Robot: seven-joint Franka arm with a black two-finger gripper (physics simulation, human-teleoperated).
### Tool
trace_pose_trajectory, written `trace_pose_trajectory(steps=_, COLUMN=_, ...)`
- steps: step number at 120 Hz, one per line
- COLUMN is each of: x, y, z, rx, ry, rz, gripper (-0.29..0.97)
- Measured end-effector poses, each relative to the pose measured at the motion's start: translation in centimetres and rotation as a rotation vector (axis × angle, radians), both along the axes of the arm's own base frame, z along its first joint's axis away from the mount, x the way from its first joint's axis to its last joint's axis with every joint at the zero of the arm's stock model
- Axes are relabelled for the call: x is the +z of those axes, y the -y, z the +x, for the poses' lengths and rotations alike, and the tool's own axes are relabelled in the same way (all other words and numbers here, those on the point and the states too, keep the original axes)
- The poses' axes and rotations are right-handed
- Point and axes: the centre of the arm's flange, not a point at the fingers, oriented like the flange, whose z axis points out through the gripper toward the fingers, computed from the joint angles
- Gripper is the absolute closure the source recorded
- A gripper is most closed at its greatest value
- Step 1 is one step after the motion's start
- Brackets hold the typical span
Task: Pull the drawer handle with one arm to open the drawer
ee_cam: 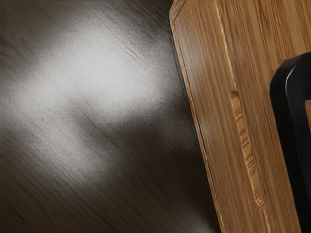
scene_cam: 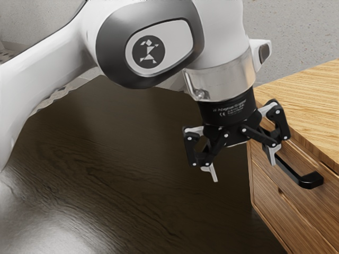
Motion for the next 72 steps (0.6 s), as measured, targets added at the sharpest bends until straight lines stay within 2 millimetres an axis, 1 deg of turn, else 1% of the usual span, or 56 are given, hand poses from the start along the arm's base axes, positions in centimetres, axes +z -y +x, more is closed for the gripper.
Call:
trace_pose_trajectory(steps=12, x=0.2, y=0.2, z=-0.1, rx=0.012, ry=0.017, rz=-0.013, gripper=0.00)
trace_pose_trajectory(steps=26, x=-0.4, y=0.1, z=-0.1, rx=0.027, ry=0.024, rz=-0.026, gripper=0.00)
trace_pose_trajectory(steps=44, x=0.6, y=0.2, z=-0.7, rx=0.034, ry=0.061, rz=-0.059, gripper=0.00)
trace_pose_trajectory(steps=54, x=0.2, y=0.2, z=-1.0, rx=0.037, ry=0.067, rz=-0.071, gripper=0.00)
trace_pose_trajectory(steps=72, x=-0.3, y=0.3, z=-1.0, rx=0.046, ry=0.088, rz=-0.091, gripper=0.00)
